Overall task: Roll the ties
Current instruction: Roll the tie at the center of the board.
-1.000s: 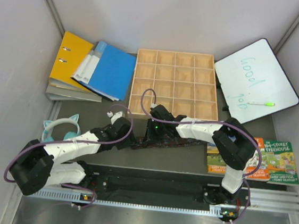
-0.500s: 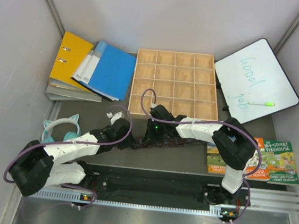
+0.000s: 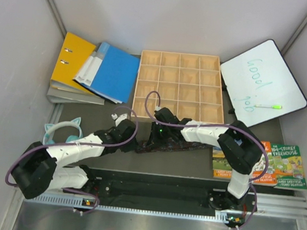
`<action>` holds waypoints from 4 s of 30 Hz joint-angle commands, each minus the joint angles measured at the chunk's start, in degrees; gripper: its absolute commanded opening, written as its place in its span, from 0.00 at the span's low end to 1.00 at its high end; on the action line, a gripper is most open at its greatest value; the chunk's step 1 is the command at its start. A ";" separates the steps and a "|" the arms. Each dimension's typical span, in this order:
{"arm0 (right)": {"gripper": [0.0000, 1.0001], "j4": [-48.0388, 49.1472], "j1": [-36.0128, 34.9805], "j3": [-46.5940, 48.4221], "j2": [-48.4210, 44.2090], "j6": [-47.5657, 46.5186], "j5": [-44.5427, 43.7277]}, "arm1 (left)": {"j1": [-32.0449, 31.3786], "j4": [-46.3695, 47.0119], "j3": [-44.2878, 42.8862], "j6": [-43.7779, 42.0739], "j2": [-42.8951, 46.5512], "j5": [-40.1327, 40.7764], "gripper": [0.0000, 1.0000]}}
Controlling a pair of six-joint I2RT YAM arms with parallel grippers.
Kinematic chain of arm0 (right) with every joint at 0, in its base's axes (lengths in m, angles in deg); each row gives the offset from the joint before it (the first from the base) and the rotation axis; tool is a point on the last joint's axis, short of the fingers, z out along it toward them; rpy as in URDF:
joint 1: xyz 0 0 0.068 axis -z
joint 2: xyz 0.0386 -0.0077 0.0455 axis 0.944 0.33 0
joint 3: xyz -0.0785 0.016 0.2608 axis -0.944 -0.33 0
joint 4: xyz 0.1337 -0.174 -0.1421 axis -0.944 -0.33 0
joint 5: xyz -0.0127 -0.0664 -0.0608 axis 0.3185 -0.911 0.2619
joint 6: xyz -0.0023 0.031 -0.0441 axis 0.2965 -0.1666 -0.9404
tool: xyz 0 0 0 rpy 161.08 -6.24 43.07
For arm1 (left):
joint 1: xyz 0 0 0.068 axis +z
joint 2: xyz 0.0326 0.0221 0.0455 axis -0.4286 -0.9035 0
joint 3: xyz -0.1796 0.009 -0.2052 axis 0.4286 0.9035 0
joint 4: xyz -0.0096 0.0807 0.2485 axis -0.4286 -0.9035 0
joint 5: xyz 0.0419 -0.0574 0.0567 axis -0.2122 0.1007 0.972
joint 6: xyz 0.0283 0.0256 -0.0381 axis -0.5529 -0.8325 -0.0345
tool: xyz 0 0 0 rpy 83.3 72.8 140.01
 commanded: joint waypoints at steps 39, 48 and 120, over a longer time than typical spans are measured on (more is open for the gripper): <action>0.22 -2.00 -0.86 0.81 1.58 -1.03 3.66 | -7.99 -17.92 -19.89 -5.24 -7.61 2.16 0.00; 0.32 -4.55 2.13 -1.92 -2.99 -3.84 3.93 | -8.87 -18.53 -22.44 -5.94 -11.30 3.21 0.00; 0.54 -1.12 3.19 -2.73 -12.40 -11.75 3.93 | -12.03 -34.17 -19.46 -4.80 6.44 18.77 0.62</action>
